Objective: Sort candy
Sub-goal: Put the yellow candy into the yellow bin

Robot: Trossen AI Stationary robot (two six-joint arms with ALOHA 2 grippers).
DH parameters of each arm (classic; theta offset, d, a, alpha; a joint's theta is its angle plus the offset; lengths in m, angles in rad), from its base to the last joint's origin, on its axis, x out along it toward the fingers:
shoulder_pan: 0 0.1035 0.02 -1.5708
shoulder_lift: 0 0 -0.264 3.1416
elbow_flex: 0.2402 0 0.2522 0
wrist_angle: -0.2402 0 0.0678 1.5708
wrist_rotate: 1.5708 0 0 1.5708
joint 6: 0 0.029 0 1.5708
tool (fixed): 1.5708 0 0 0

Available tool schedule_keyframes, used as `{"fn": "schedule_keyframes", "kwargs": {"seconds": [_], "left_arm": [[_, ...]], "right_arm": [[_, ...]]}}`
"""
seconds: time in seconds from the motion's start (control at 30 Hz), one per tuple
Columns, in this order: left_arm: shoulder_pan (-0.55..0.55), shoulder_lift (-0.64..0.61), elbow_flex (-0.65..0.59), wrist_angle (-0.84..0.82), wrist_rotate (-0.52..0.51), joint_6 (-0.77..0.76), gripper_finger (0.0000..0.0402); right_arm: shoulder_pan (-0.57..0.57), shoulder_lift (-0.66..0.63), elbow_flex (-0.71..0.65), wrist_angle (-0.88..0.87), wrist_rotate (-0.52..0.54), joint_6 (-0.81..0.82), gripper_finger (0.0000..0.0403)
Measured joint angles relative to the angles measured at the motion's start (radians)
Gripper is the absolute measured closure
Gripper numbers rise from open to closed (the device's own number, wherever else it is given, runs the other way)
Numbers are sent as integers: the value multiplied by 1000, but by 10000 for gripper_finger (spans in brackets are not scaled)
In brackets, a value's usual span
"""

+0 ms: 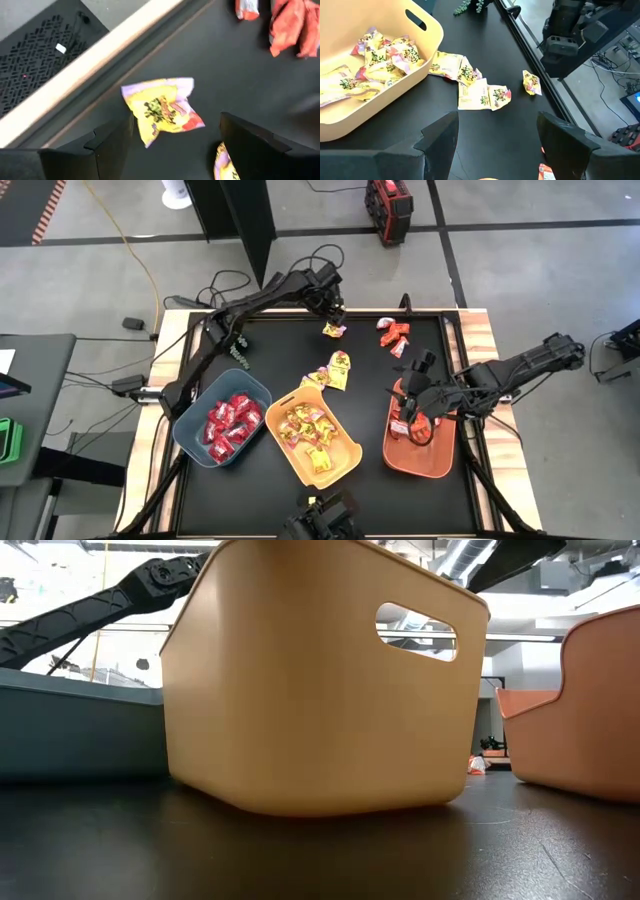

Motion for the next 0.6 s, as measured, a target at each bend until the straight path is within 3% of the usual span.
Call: {"fn": "schedule_keyframes", "kwargs": {"seconds": [0.17,0.27,0.6], "left_arm": [[-13,0,-39,10,-3,17,111],[-24,4,-60,20,-58,41,114],[-40,1,-60,24,-86,48,147]], "right_arm": [[-1,0,0,2,0,3,117],[0,0,0,4,0,3,117],[-1,0,0,25,0,3,117]]}}
